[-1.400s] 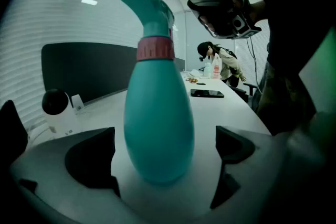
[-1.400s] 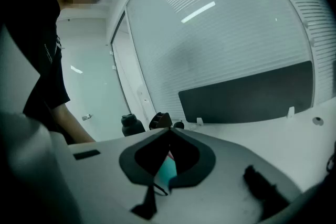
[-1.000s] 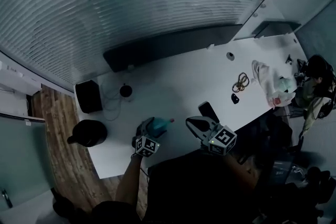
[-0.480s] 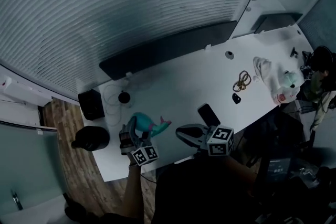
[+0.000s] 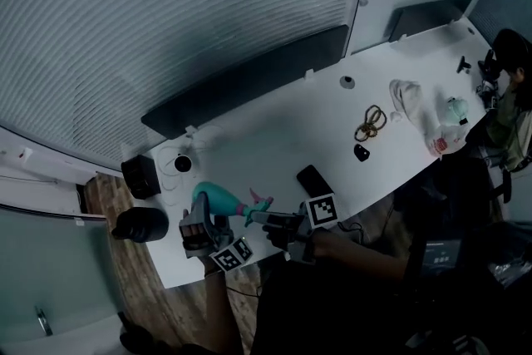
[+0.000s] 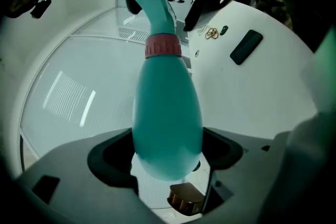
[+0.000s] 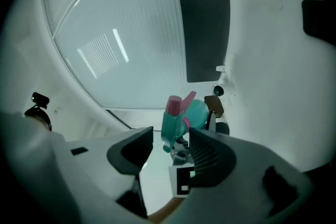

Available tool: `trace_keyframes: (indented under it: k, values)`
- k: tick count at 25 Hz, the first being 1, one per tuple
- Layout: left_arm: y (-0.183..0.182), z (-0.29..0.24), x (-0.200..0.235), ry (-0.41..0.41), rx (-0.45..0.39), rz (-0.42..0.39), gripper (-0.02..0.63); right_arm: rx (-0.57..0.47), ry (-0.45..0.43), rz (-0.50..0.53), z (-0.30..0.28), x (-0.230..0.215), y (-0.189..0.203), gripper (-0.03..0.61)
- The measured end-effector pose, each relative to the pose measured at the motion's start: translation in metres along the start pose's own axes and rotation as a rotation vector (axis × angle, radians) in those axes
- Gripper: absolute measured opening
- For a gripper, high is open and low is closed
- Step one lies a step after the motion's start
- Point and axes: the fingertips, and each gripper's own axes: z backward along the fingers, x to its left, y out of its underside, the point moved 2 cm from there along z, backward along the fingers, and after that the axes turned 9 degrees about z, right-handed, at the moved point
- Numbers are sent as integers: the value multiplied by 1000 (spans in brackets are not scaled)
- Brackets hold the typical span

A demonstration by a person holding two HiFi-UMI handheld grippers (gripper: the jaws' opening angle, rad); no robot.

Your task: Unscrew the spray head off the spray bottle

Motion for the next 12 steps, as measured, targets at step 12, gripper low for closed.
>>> trace_keyframes:
  k: [12]
  values:
    - [-47,29,-64,55,70,-166,387,158,155,38,51,-37,4,176]
